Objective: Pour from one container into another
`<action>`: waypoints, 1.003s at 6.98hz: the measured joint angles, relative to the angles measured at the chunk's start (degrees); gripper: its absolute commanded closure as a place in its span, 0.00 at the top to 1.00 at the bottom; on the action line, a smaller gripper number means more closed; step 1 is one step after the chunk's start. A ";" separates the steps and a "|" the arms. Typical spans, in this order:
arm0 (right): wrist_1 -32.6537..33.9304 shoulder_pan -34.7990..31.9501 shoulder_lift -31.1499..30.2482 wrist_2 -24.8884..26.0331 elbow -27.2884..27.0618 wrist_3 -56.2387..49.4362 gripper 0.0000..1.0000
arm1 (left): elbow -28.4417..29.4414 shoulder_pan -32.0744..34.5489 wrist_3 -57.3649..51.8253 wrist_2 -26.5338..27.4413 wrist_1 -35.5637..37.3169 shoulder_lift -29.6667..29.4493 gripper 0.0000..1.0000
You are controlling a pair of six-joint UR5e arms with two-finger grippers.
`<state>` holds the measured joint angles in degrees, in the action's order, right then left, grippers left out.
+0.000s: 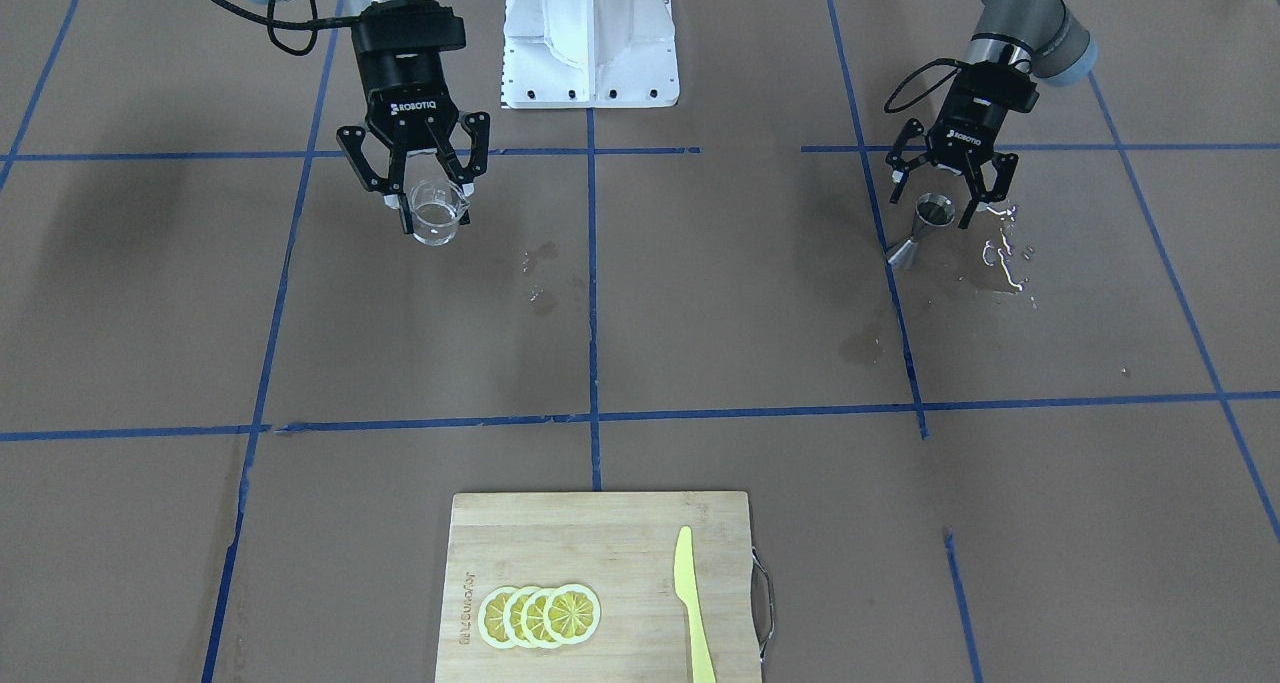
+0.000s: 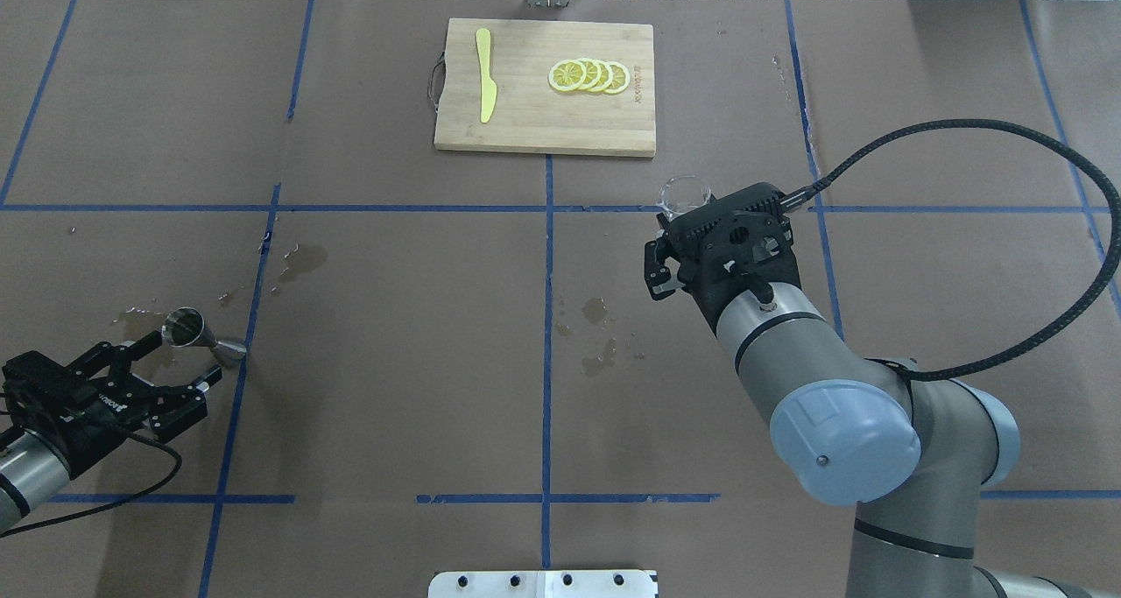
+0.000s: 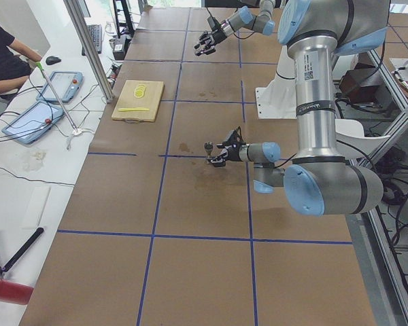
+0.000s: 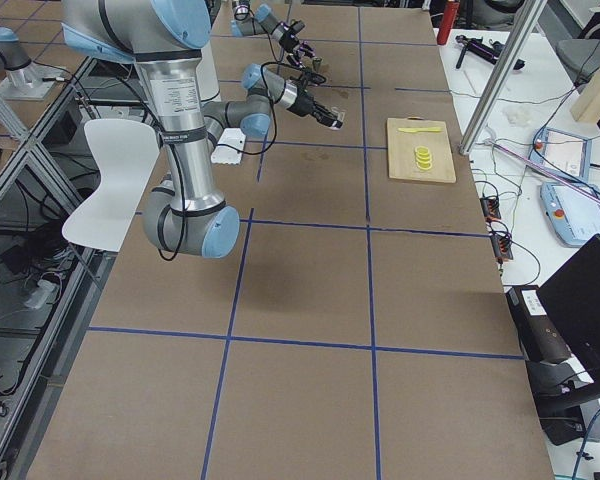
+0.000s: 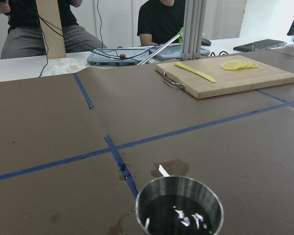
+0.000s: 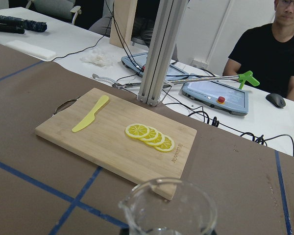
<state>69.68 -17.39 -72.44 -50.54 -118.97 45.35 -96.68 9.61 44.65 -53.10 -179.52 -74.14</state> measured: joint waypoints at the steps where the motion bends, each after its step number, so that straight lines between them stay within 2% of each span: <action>1: 0.00 0.00 -0.13 0.00 -0.05 0.00 0.00 | -1.66 0.19 0.00 -3.91 0.30 3.09 1.00; 3: -0.05 -0.01 -1.00 0.07 0.04 1.15 0.00 | -4.48 2.48 0.01 -11.41 0.26 9.47 1.00; 5: -0.16 0.29 -2.43 0.80 1.47 8.38 0.00 | -2.05 19.13 -1.92 -32.67 0.41 10.94 1.00; 6: -0.19 1.05 -3.13 2.12 1.69 11.05 0.00 | 1.01 30.49 -8.41 -43.86 1.67 9.54 1.00; 7: -0.19 1.90 -4.20 3.64 1.75 13.23 0.00 | 3.49 41.26 -15.89 -52.19 5.64 7.28 1.00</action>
<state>69.49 -15.49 -76.64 -46.90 -117.22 58.58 -93.19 50.87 28.76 -105.29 -173.88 -66.86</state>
